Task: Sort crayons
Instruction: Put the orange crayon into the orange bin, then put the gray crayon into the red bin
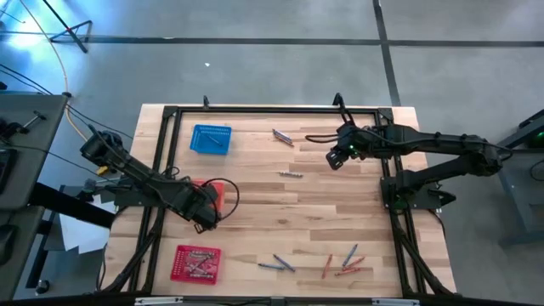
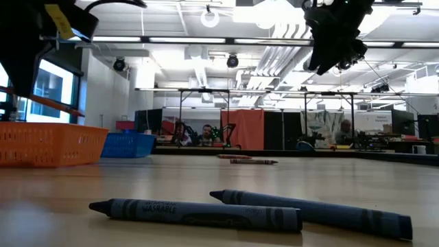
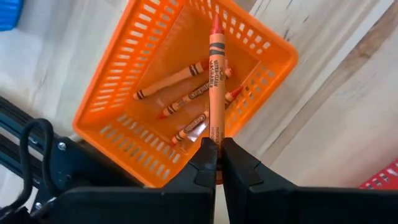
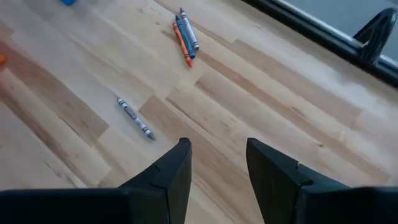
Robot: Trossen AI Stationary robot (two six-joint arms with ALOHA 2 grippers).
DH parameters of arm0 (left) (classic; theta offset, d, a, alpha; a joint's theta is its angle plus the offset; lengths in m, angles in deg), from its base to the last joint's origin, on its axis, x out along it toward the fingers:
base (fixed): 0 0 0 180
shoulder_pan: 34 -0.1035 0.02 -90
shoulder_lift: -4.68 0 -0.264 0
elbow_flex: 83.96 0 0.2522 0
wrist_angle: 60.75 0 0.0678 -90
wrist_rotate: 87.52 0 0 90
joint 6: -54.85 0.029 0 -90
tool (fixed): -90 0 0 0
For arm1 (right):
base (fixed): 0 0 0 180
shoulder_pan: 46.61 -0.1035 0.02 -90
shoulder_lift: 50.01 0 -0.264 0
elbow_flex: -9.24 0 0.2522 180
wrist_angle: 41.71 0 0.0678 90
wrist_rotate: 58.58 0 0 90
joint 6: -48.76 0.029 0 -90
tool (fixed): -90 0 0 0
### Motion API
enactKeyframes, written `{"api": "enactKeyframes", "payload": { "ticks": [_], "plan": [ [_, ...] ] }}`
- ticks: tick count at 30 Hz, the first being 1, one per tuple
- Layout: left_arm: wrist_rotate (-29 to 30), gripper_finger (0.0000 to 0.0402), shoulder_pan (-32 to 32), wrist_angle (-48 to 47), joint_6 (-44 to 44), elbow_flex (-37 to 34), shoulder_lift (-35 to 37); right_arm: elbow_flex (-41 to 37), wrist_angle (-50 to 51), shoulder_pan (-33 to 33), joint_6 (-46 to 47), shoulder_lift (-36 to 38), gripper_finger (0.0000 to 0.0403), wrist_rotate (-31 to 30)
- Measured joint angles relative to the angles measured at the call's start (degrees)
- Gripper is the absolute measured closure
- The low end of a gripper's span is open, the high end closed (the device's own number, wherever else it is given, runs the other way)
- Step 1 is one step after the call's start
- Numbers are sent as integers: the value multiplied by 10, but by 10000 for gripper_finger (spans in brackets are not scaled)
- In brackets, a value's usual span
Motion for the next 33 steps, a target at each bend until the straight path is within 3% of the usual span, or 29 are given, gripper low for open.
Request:
{"api": "enactKeyframes", "payload": {
  "ticks": [23, 33],
  "plan": [
    [26, 323, -6, 66, 24, -111, 88, 0, -6, 0, 49, 0, 254, 10],
    [135, 331, -35, 68, 204, -66, 87, 0, -9, 0, 40, 0, 254, 15]
  ]
}}
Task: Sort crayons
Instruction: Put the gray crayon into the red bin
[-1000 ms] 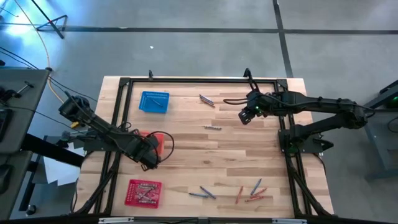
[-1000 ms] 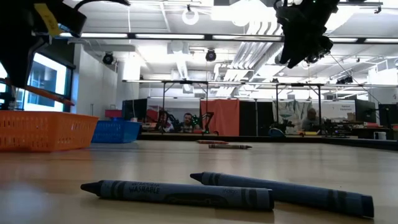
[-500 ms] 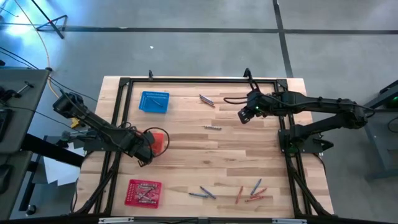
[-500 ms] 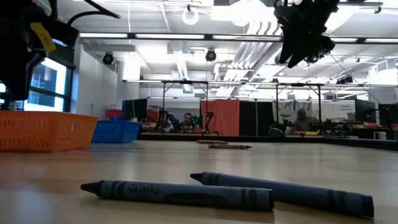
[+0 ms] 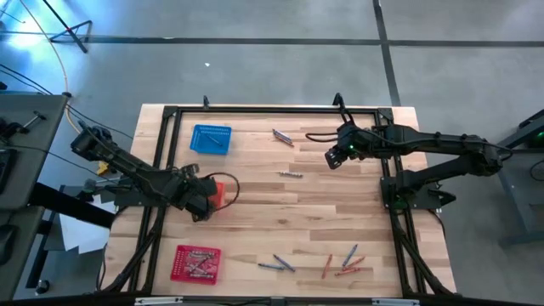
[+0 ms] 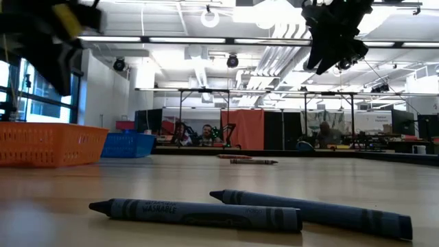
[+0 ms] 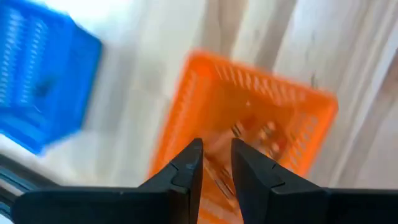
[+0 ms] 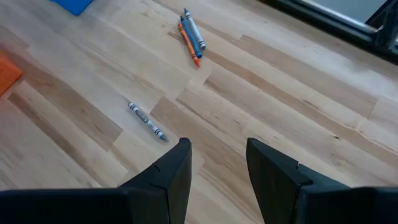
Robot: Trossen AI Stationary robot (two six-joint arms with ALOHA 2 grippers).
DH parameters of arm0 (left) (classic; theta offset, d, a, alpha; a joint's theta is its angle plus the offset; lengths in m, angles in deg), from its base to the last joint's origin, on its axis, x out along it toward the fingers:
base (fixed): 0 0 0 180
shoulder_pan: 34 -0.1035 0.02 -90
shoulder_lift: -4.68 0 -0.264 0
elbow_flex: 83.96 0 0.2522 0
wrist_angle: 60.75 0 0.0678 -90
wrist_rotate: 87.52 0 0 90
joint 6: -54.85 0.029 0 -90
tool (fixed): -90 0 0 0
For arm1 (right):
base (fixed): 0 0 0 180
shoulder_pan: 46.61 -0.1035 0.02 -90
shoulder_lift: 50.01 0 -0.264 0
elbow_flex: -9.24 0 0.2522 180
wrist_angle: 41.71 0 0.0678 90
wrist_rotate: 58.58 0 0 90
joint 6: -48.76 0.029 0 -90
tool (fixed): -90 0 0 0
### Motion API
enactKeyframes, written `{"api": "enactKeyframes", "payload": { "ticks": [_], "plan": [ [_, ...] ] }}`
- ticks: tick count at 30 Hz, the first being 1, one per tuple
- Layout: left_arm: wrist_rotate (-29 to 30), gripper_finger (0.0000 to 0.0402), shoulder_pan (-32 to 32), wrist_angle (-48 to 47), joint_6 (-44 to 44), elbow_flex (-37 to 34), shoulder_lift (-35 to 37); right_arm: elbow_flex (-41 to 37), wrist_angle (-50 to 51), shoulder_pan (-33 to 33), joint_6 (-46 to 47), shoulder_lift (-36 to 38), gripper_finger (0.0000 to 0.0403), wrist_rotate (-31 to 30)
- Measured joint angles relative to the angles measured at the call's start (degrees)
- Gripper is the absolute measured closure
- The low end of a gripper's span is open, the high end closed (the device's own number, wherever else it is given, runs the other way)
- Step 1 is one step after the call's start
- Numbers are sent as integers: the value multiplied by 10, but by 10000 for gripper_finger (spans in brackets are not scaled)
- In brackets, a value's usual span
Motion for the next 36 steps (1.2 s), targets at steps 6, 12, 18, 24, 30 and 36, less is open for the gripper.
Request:
{"api": "enactKeyframes", "payload": {
  "ticks": [6, 12, 18, 24, 30, 36],
  "plan": [
    [41, 332, -67, 57, 95, 25, 0, 0, 0, 0, -5, 0, 254, 30],
    [46, 332, -187, 231, 262, 25, -17, 0, 1, 2, -27, 0, 254, 40],
    [-66, 332, -276, 422, 351, 26, -87, 0, 6, -1, -40, 0, 254, 52],
    [-95, 332, -283, 514, 380, 25, -199, 0, 11, -11, -46, 0, 254, 52],
    [-96, 332, -283, 620, 381, 25, -287, 0, 13, -18, -56, 0, 254, 52],
    [-96, 332, -286, 691, 421, 25, -305, 0, 13, -18, -52, 0, 254, 51]
  ]
}}
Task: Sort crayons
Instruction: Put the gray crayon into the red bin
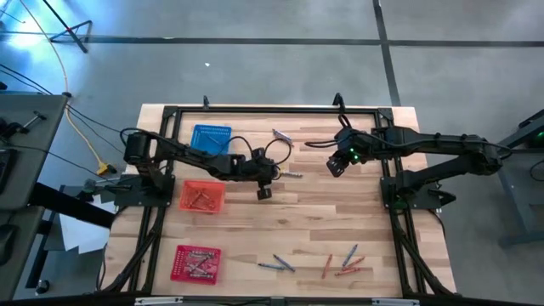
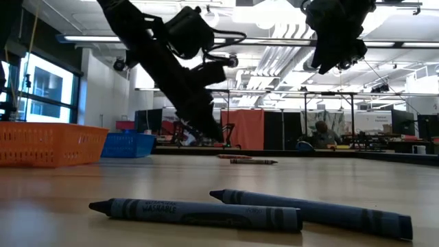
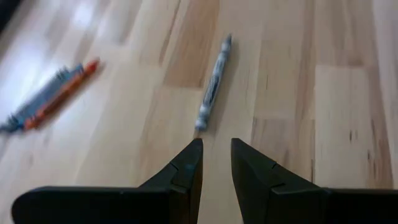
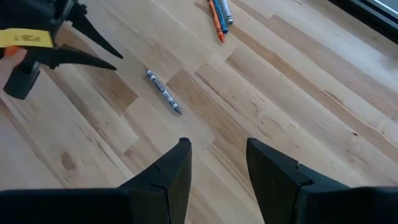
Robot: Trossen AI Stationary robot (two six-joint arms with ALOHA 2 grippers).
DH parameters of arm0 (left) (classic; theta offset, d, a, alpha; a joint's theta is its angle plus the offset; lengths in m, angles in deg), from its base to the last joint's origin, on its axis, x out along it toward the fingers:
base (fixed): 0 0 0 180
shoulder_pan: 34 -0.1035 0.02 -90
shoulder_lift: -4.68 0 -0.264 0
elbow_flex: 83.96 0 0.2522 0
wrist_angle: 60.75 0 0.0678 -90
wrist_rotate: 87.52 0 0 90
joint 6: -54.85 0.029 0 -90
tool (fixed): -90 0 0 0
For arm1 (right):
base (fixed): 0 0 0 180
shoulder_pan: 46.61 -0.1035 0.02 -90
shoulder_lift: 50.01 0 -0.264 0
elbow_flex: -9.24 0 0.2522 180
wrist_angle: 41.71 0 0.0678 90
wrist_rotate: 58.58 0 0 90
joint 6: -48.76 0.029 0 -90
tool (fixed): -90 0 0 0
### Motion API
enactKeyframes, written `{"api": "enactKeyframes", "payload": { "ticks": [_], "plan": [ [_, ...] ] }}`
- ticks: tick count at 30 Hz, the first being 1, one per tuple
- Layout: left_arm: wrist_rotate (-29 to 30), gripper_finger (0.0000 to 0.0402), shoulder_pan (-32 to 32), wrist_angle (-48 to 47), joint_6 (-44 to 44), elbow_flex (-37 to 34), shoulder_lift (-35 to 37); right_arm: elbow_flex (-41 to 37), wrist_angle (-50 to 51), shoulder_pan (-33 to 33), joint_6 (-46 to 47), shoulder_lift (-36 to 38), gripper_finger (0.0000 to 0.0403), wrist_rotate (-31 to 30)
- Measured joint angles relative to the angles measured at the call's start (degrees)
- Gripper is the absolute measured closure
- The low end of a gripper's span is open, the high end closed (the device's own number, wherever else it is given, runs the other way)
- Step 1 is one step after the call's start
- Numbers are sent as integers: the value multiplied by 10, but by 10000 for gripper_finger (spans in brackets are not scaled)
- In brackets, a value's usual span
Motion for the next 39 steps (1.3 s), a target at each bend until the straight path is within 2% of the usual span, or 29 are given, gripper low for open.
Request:
{"api": "enactKeyframes", "payload": {
  "ticks": [3, 7, 9, 23, 30, 39],
  "plan": [
    [-15, 332, -10, 3, 10, 12, 0, 0, 0, 0, 0, 0, 254, 0],
    [-97, 332, -36, -18, 10, 36, -17, 0, 0, 0, 1, 0, 254, 0],
    [-110, 332, -45, -30, 20, 51, -32, 0, 0, 0, 2, 0, 254, 0],
    [-120, 332, -62, -162, 84, 221, -139, 0, 7, 0, -2, 0, 254, 0],
    [-122, 332, -61, -210, 97, 248, -159, 0, 17, 0, -4, 0, 254, 0],
    [-121, 319, -59, -207, 114, 249, -158, 0, 18, 0, -4, 0, 254, 0]
  ]
}}
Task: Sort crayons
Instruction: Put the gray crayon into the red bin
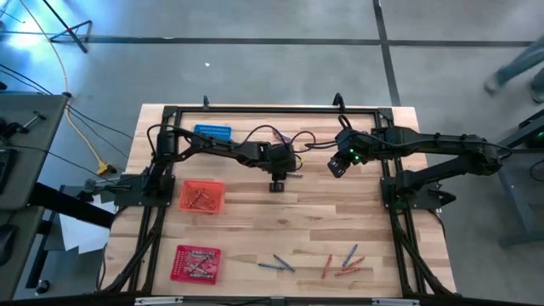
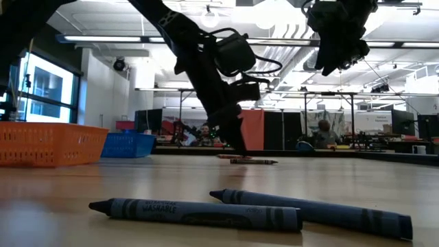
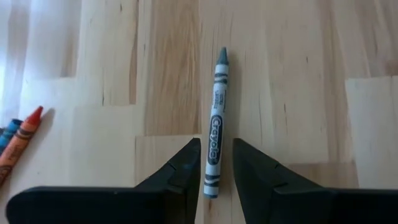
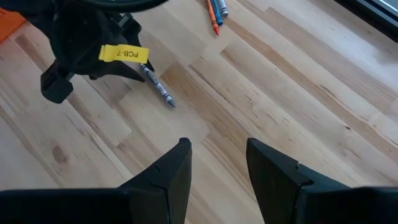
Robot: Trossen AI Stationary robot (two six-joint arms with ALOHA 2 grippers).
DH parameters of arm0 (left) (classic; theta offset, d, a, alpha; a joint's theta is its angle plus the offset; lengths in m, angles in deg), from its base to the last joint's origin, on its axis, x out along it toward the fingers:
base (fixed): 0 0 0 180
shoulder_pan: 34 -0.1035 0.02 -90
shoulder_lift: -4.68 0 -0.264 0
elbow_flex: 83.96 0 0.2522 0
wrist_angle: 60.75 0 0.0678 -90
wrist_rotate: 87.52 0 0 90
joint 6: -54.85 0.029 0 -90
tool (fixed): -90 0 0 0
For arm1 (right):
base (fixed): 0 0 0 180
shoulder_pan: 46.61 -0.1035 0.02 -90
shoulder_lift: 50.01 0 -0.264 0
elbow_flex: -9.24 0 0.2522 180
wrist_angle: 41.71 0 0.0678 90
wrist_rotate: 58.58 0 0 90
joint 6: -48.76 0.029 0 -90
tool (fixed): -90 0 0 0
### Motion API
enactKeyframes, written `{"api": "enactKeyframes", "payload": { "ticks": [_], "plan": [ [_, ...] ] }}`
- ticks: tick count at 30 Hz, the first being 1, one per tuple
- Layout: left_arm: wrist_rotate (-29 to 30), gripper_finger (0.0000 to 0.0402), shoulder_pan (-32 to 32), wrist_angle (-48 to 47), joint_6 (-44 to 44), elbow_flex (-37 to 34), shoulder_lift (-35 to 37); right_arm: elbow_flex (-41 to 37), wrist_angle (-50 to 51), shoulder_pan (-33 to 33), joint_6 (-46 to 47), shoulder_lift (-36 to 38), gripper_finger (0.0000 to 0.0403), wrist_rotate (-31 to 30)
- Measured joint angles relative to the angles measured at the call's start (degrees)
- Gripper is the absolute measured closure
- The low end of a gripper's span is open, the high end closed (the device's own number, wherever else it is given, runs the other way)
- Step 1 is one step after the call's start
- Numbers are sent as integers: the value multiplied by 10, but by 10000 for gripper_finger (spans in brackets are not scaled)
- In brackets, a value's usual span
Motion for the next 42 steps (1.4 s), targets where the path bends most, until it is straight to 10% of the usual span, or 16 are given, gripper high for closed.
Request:
{"api": "enactKeyframes", "payload": {
  "ticks": [13, 21, 31, 42],
  "plan": [
    [-21, 294, 1, -13, -23, 4, -49, 0, 1, 0, 2, 0, 254, 0],
    [-25, 388, 0, -23, -42, 4, -47, 0, 1, 0, 1, 0, 254, 0],
    [-22, 399, 0, -56, -65, 4, -39, 0, 14, 0, 0, 0, 254, 0],
    [8, 400, 17, -278, -104, -4, 75, 0, 17, 0, -15, 0, 254, 0]
  ]
}}
